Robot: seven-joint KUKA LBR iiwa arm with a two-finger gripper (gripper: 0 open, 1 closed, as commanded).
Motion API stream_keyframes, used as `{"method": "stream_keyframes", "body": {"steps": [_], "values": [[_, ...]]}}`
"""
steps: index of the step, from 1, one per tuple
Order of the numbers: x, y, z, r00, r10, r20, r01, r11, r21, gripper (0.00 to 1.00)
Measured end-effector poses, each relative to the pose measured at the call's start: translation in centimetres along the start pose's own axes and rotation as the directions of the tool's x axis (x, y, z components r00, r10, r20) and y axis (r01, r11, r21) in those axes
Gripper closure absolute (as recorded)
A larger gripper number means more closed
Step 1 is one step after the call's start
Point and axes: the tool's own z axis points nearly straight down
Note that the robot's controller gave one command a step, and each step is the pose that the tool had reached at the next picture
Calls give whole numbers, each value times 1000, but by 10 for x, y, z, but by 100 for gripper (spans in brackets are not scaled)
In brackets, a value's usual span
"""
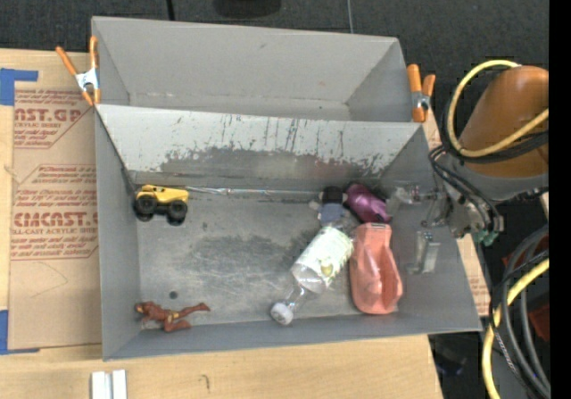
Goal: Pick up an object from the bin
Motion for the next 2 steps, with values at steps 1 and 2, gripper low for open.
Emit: {"method": "stream_keyframes", "body": {"steps": [1,2], "values": [[-2,1,-5,1000,-2,8,2,1000,1,0],[-31,38,52,949,-314,14,314,949,8,0]]}}
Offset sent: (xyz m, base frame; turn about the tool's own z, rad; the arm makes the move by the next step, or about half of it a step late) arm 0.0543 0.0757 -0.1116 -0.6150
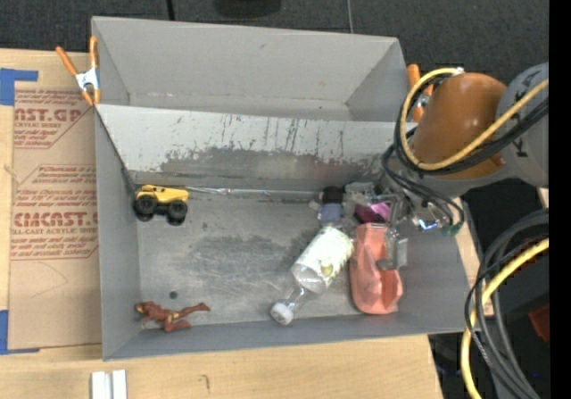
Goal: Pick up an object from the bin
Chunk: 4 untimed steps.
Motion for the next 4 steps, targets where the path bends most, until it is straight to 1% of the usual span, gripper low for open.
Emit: {"method": "stream_keyframes", "body": {"steps": [1,2,3,4], "values": [[5,28,7,955,-296,-4,296,955,-8,0],[-11,43,-6,952,-305,-2,305,952,-7,0],[-2,75,41,815,-579,3,579,815,-3,0],[23,93,56,826,-564,9,564,826,2,100]]}}
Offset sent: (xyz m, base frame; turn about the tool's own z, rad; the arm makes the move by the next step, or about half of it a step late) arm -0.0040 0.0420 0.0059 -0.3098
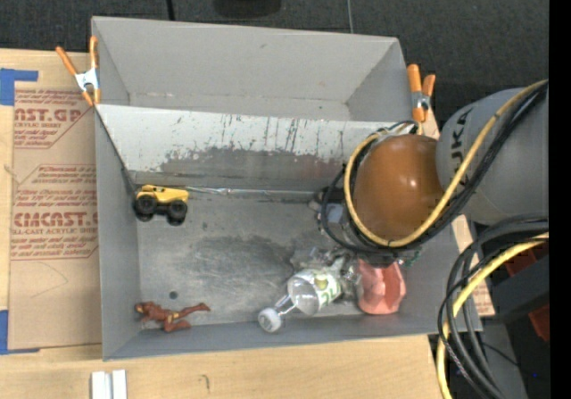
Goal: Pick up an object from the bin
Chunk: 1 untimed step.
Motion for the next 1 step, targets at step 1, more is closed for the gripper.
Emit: {"method": "stream_keyframes", "body": {"steps": [1], "values": [[0,0,0,1000,0,0,0,1000,0,100]]}}
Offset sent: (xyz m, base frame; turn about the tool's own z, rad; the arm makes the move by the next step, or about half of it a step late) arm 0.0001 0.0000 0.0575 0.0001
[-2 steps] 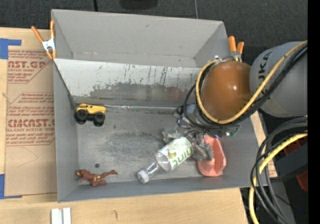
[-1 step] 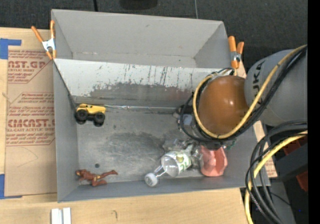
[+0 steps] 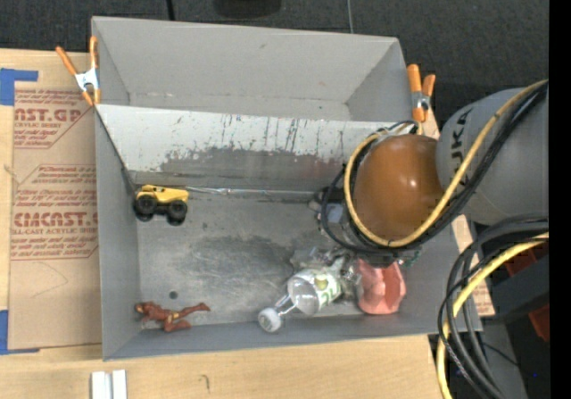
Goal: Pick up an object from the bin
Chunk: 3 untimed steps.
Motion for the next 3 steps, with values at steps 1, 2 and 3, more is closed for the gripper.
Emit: {"method": "stream_keyframes", "body": {"steps": [1,2,3], "values": [[0,1,-5,1000,0,-4,0,1000,-6,100],[0,2,-22,1000,-1,-8,1,1000,-9,100],[0,1,-33,1000,-2,-8,2,1000,-8,100]]}}
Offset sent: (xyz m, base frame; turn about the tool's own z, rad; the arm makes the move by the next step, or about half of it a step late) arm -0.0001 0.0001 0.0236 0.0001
